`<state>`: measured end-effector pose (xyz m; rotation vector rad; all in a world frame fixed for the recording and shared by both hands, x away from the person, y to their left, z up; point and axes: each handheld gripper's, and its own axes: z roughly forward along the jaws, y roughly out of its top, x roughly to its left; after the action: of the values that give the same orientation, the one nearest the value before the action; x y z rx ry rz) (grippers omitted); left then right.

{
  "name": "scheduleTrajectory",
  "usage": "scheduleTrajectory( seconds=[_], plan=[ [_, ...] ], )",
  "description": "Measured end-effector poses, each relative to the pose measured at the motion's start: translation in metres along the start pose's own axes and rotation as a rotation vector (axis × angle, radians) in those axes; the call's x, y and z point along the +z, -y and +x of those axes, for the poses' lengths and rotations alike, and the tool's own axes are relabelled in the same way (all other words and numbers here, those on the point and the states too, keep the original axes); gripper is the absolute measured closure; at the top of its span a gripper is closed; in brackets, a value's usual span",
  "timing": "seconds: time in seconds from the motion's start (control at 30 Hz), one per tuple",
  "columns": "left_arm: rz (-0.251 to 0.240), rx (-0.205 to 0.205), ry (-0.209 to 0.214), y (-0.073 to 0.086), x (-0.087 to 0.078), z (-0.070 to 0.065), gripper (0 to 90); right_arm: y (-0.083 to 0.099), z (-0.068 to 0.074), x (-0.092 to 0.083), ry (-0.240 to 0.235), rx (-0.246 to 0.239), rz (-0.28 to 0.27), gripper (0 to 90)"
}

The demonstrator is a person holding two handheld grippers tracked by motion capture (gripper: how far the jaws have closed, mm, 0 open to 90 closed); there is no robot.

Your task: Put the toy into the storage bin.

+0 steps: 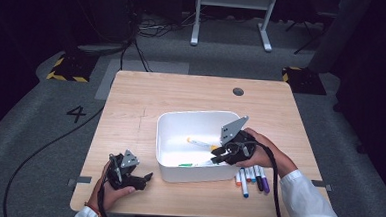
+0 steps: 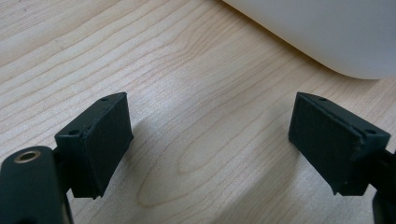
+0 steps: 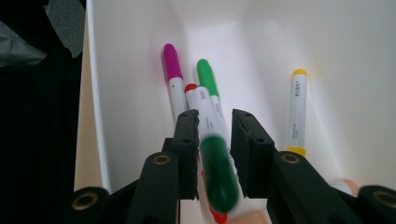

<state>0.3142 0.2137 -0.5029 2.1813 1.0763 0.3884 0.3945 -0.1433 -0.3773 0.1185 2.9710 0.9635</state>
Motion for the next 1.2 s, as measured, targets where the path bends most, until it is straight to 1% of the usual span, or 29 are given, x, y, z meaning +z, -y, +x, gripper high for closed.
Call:
scheduleTrajectory(
  seconds=[0.03,0.07,0.1,0.13,0.17,0.2,0.23,0.27,0.3,0.33,0.37,0.43,0.47,0.5,0.53,0.57,0.6,0.63,0.67,0.7,0.8,0.87,0.97,1.03,1.07,1.1,1.13,1.17,1.2],
  plan=[
    [0.000,0.000,0.000,0.000,0.000,0.000,13.6,0.000,0.000,-0.002,0.003,0.000,-0.009,70.1],
    [0.000,0.000,0.000,0.000,0.000,0.000,13.5,0.000,0.000,-0.003,0.016,0.008,-0.012,67.6],
    [0.000,0.000,0.000,0.000,0.000,0.000,13.6,0.001,-0.001,-0.004,0.037,0.011,-0.020,67.4],
    [0.000,0.000,0.000,0.000,0.000,0.000,13.6,0.001,-0.002,-0.007,0.056,0.020,-0.039,64.7],
    [0.000,0.000,0.000,0.000,0.000,0.000,13.5,0.002,-0.001,-0.011,0.082,0.026,-0.058,60.3],
    [0.000,0.000,0.000,0.000,0.000,0.000,13.6,0.003,-0.001,-0.014,0.105,0.029,-0.070,59.7],
    [0.000,0.000,0.000,0.000,0.000,0.000,13.6,0.004,-0.001,-0.019,0.126,0.036,-0.093,59.6],
    [0.000,0.000,0.000,0.000,0.000,0.000,13.5,0.005,-0.001,-0.022,0.141,0.039,-0.106,58.3],
    [0.000,0.000,0.000,0.000,0.000,0.000,13.5,0.007,0.000,-0.027,0.166,0.045,-0.123,55.2],
    [0.000,0.000,0.000,0.000,0.000,0.000,13.5,0.008,0.000,-0.031,0.189,0.054,-0.137,54.5],
    [0.000,0.000,0.000,0.000,0.000,0.000,13.5,0.011,0.001,-0.036,0.216,0.078,-0.149,52.9],
    [0.000,0.001,0.000,0.000,0.000,0.000,13.5,0.016,0.004,-0.049,0.295,0.091,-0.162,48.6],
    [0.000,0.001,0.000,0.000,0.000,0.000,13.6,0.020,0.005,-0.055,0.315,0.105,-0.177,47.1],
    [0.000,0.000,0.000,0.000,0.000,0.000,13.5,0.024,0.007,-0.062,0.345,0.113,-0.184,44.9],
    [0.000,0.001,0.000,0.000,0.000,0.000,13.6,0.028,0.009,-0.066,0.361,0.119,-0.194,44.6],
    [0.000,0.000,0.000,0.000,0.000,0.000,13.6,0.034,0.012,-0.073,0.381,0.129,-0.213,43.2],
    [0.000,0.000,0.000,0.000,0.000,0.000,13.5,0.038,0.013,-0.077,0.394,0.133,-0.223,42.5],
    [0.000,0.001,0.000,0.000,0.000,0.000,13.5,0.045,0.015,-0.083,0.417,0.143,-0.233,42.0],
    [0.000,0.000,0.000,0.000,0.000,0.000,13.6,0.051,0.017,-0.087,0.436,0.163,-0.250,40.2],
    [0.000,0.000,0.000,0.000,0.000,0.000,13.5,0.059,0.020,-0.093,0.460,0.181,-0.255,36.8],
    [0.000,0.000,-0.001,0.000,0.000,0.000,13.5,0.078,0.026,-0.099,0.500,0.234,-0.284,35.0],
    [0.000,0.000,-0.001,0.000,0.000,0.000,13.5,0.093,0.030,-0.100,0.543,0.262,-0.268,33.3],
    [0.000,0.000,-0.001,0.000,0.000,0.000,13.6,0.116,0.036,-0.098,0.566,0.298,-0.254,31.8],
    [0.000,0.000,-0.001,0.000,0.000,0.000,13.6,0.133,0.040,-0.091,0.568,0.337,-0.243,31.6],
    [0.000,-0.001,-0.001,0.000,0.000,0.000,13.6,0.137,0.041,-0.089,0.572,0.341,-0.237,31.7],
    [0.000,-0.001,-0.001,0.000,0.000,0.000,13.5,0.146,0.043,-0.084,0.588,0.361,-0.230,33.0],
    [-0.001,-0.001,-0.001,0.000,0.000,0.000,13.6,0.153,0.045,-0.079,0.590,0.380,-0.221,33.4],
    [0.000,-0.001,-0.002,0.000,0.000,0.000,13.6,0.159,0.047,-0.074,0.578,0.403,-0.216,33.4],
    [0.000,-0.001,-0.001,0.000,0.000,0.000,13.5,0.165,0.049,-0.069,0.570,0.411,-0.205,33.4]
  ],
)
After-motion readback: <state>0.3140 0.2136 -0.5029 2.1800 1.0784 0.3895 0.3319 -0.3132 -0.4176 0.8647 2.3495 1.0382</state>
